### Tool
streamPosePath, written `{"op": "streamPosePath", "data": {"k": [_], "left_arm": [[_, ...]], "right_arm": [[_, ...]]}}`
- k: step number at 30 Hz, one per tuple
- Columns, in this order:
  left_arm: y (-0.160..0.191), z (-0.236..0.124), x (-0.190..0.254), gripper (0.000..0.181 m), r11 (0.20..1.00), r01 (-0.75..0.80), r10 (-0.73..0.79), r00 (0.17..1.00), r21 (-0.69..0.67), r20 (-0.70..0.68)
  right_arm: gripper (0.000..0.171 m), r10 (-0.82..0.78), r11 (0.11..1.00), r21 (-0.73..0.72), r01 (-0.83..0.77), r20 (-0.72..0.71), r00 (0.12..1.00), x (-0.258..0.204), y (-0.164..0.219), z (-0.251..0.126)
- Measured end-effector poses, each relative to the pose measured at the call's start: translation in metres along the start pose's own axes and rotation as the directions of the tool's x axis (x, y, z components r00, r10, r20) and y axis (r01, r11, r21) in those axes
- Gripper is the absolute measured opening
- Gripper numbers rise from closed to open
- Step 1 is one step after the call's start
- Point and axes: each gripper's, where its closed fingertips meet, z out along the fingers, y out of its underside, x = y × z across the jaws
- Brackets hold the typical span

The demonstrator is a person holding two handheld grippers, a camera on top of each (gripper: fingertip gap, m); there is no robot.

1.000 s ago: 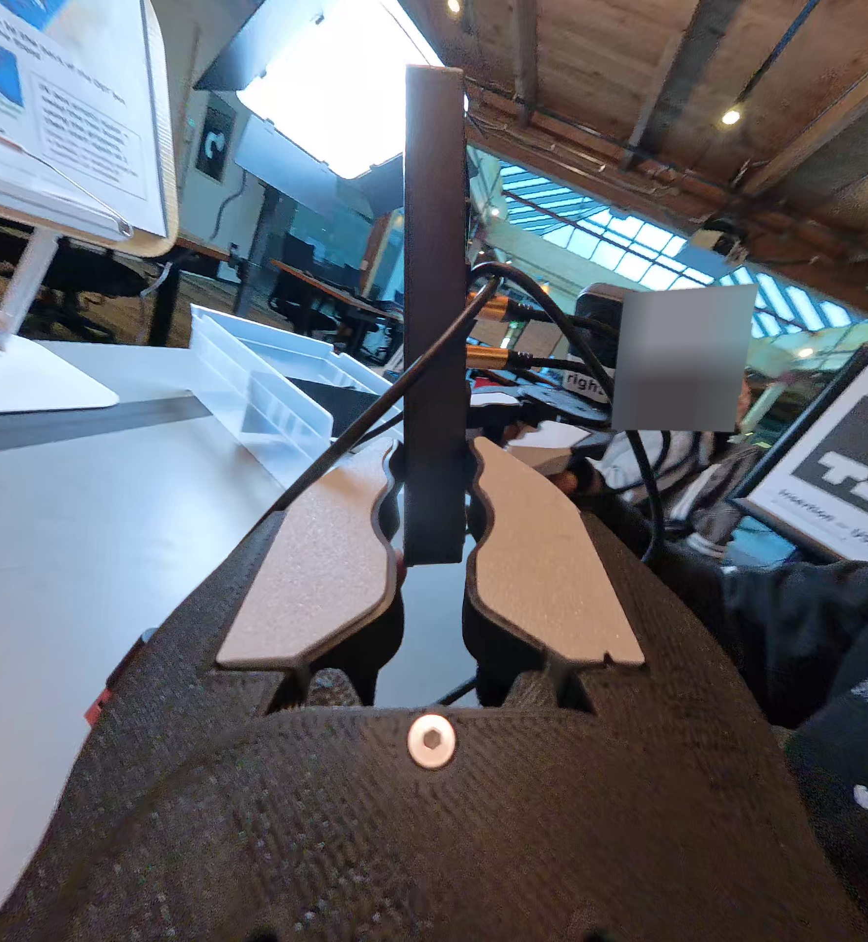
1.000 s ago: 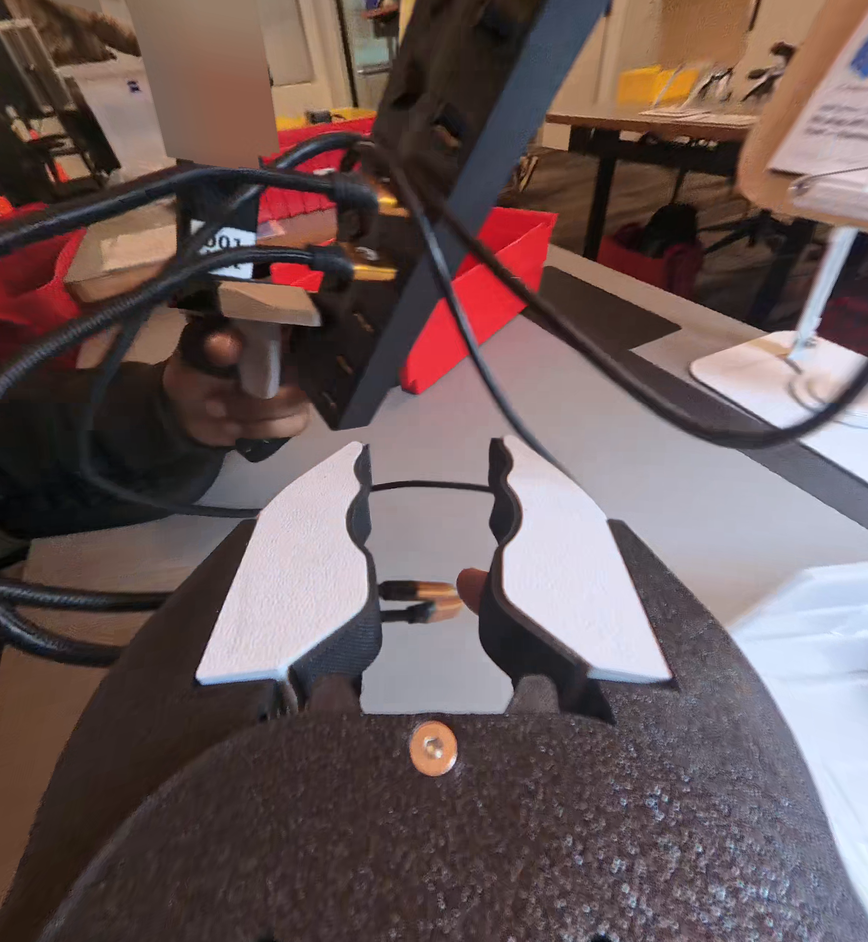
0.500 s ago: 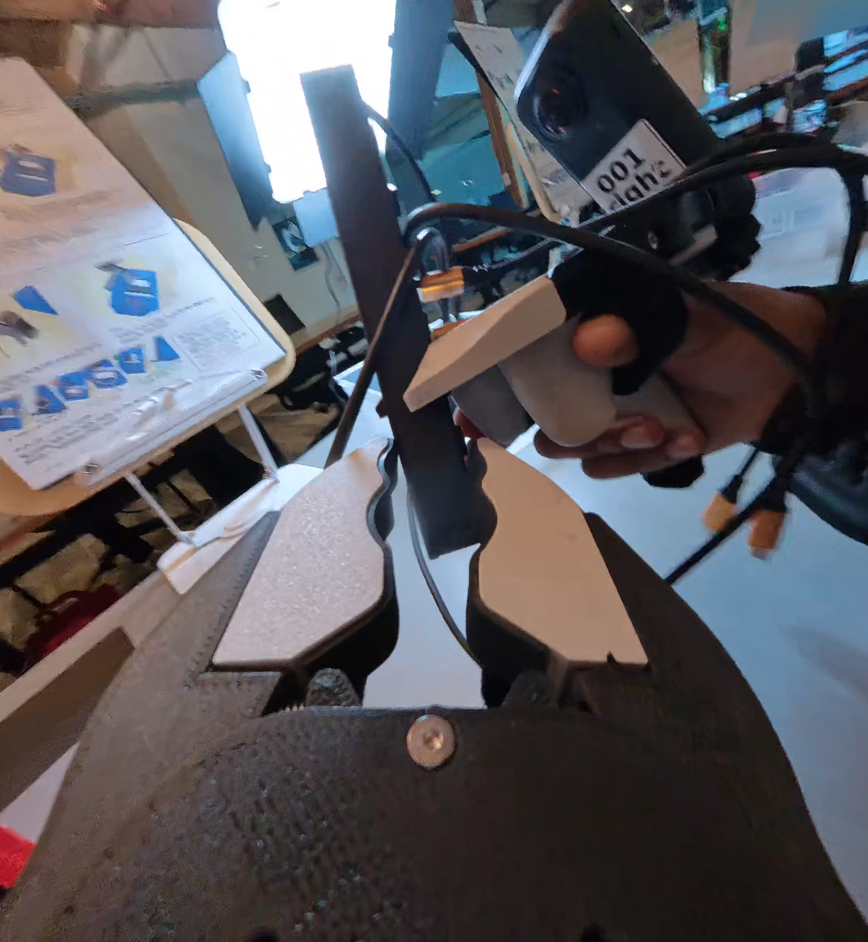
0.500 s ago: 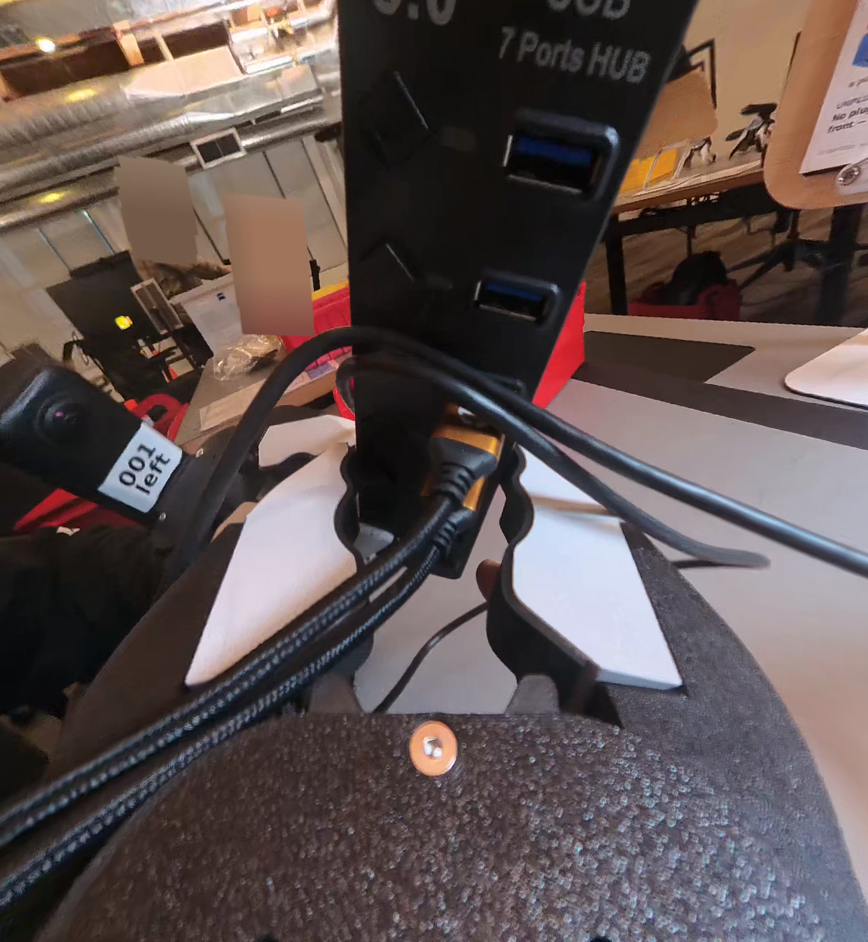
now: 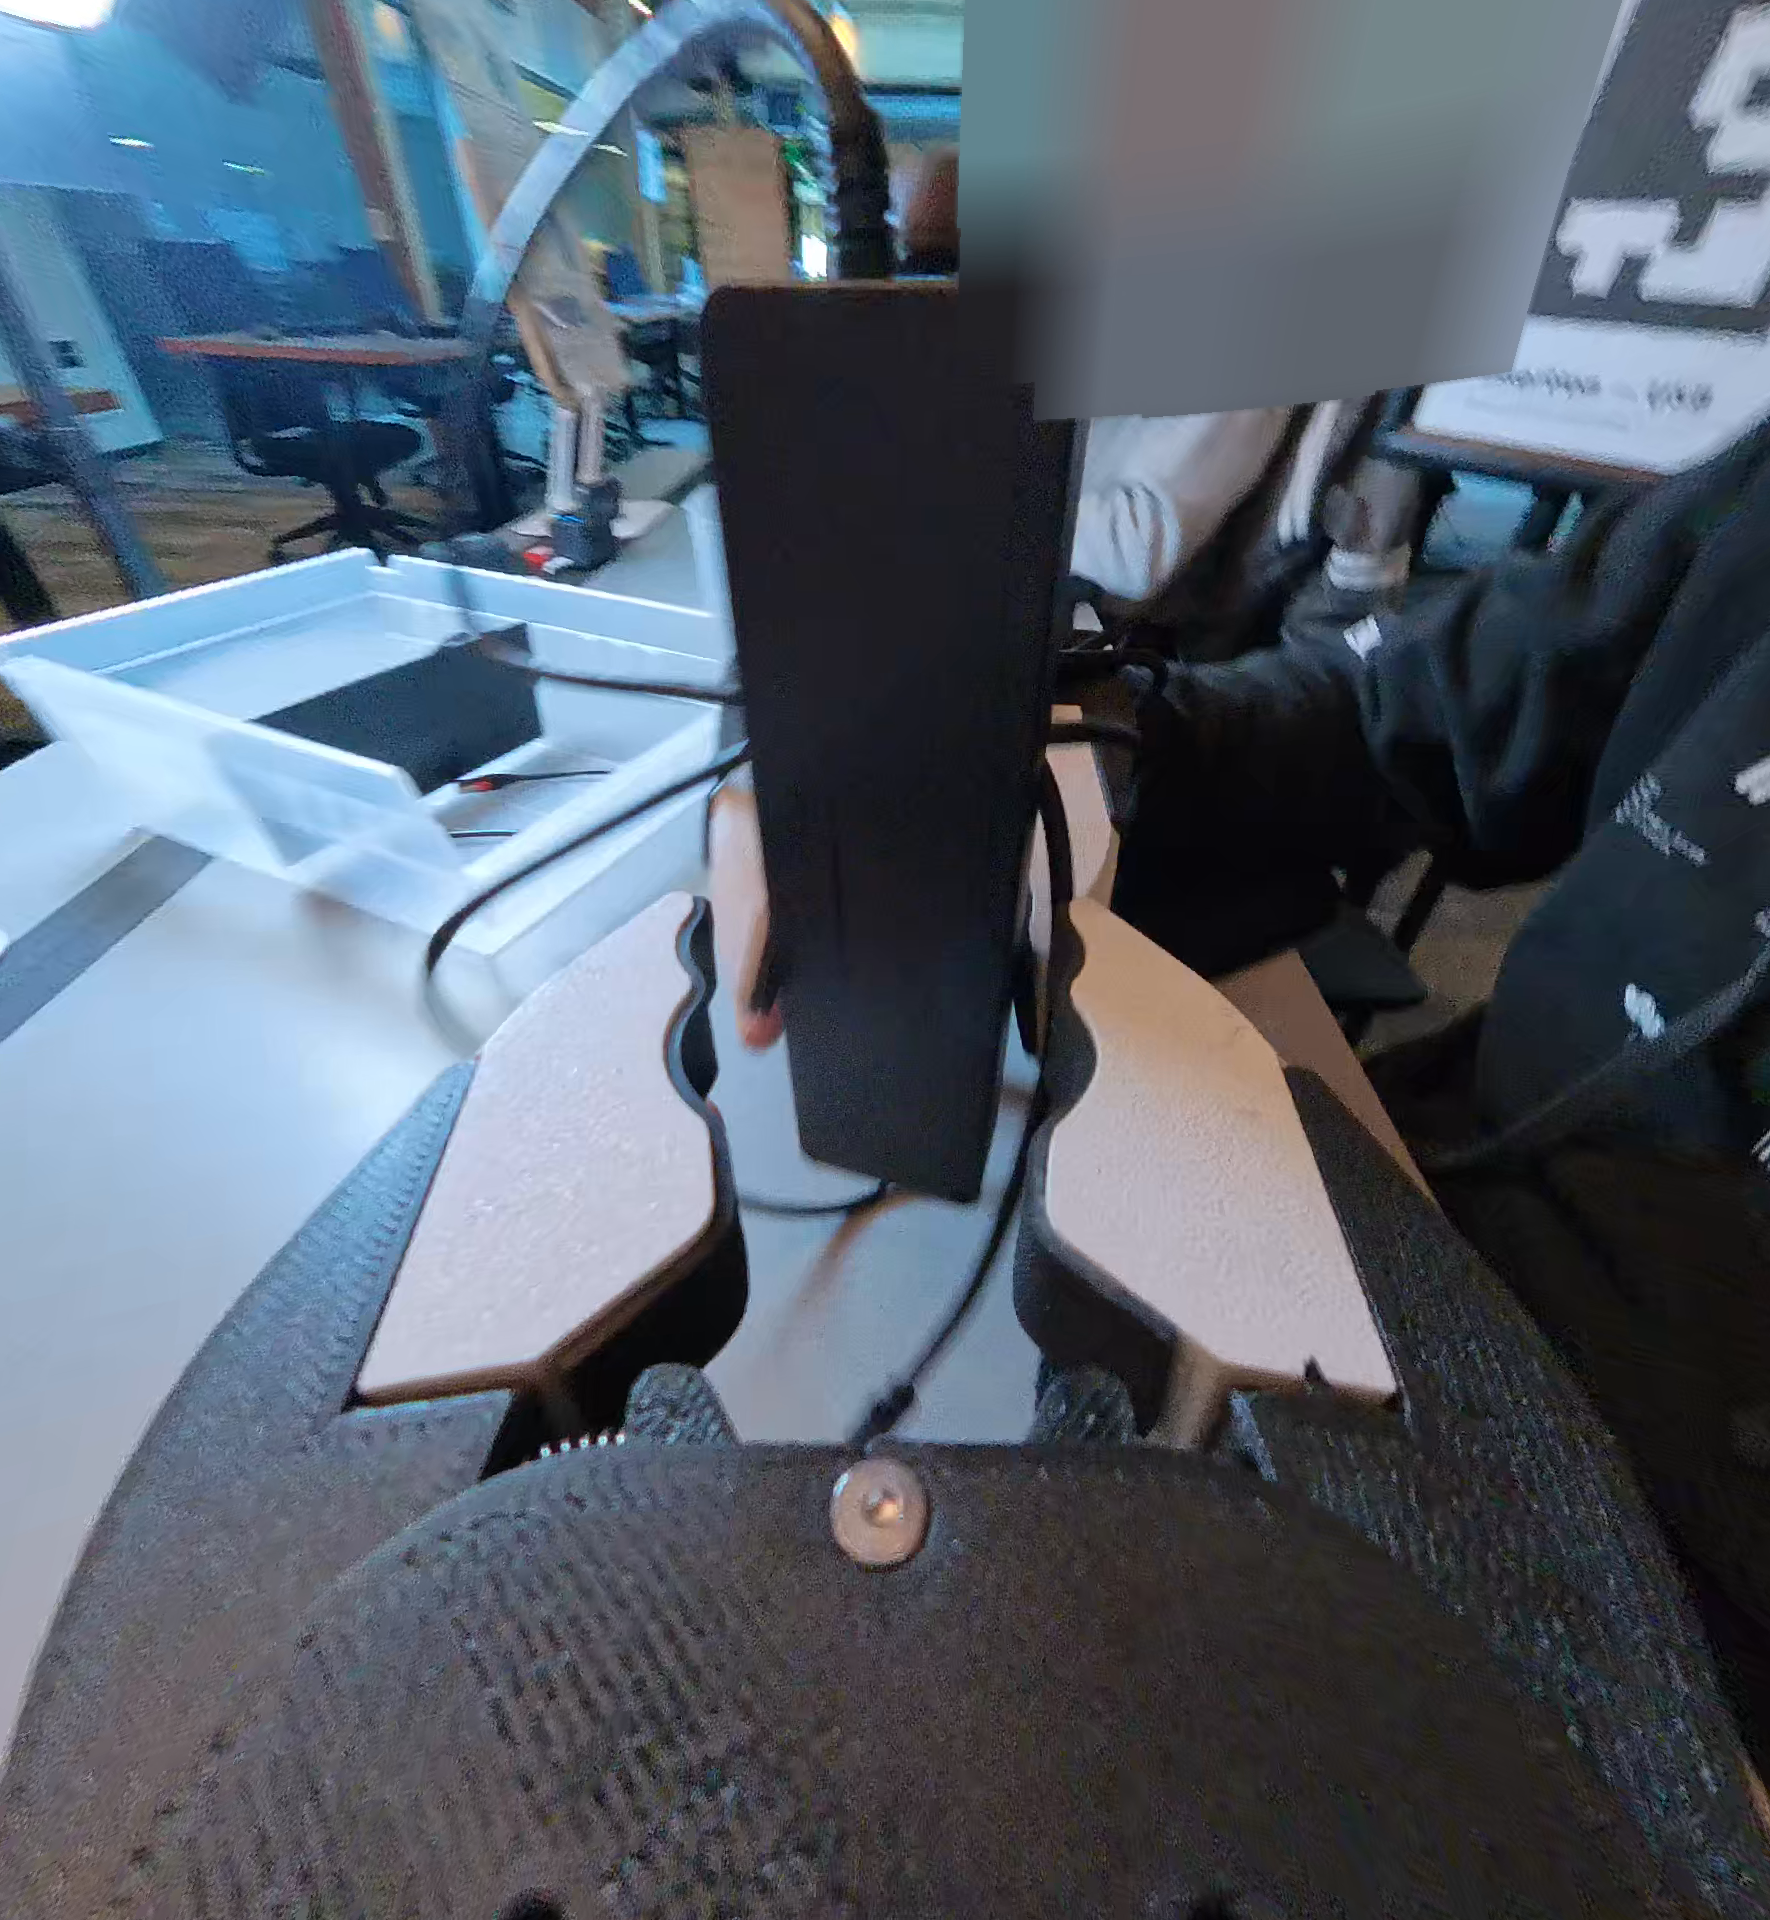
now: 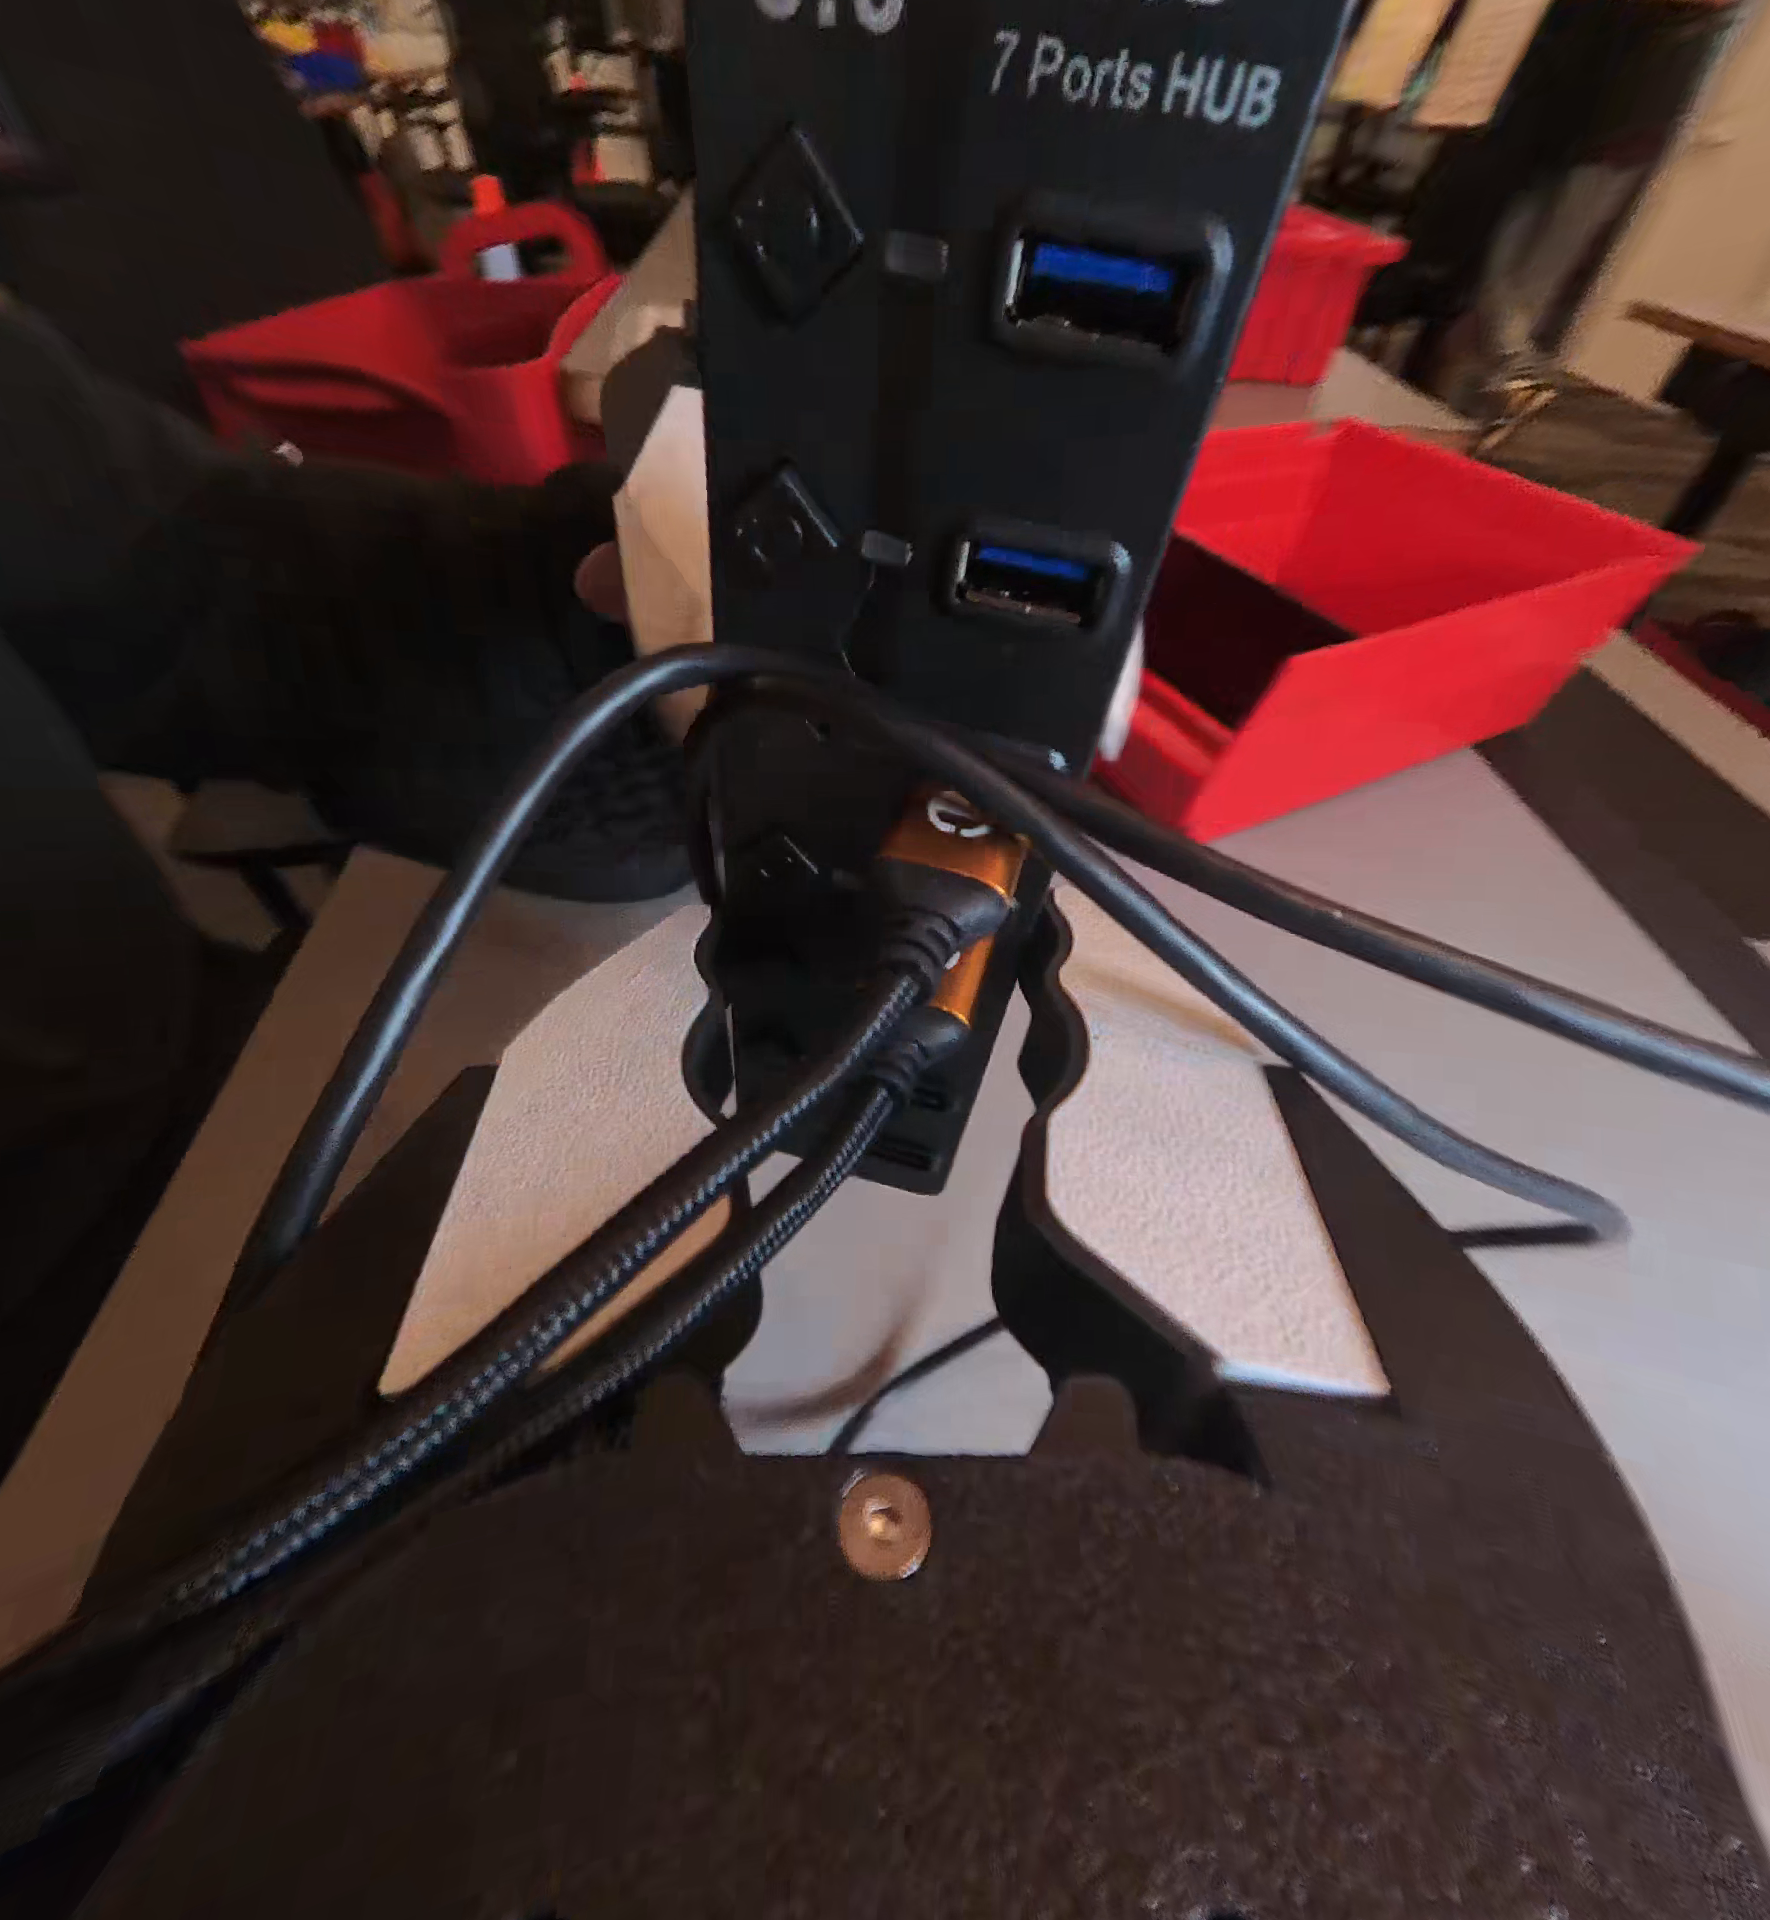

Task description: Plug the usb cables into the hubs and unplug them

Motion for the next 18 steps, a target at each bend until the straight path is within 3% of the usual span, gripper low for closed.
{"op": "streamPosePath", "data": {"k": [6, 14, 18], "left_arm": [[0.027, 0.019, 0.015, 0.060, 0.988, -0.123, 0.122, 0.992, -0.090, -0.025], [0.025, 0.023, 0.016, 0.060, 0.970, -0.215, 0.219, 0.975, -0.110, 0.023], [0.015, 0.017, 0.008, 0.059, 0.968, -0.234, 0.242, 0.967, -0.090, 0.079]], "right_arm": [[0.053, -0.063, 0.986, -0.150, 0.068, 0.032, 0.997, -0.017, 0.026, 0.018], [0.054, -0.117, 0.976, -0.180, 0.119, 0.022, 0.993, -0.015, 0.028, 0.012], [0.057, -0.128, 0.976, -0.185, 0.115, -0.058, 0.990, 0.003, 0.024, -0.003]]}}
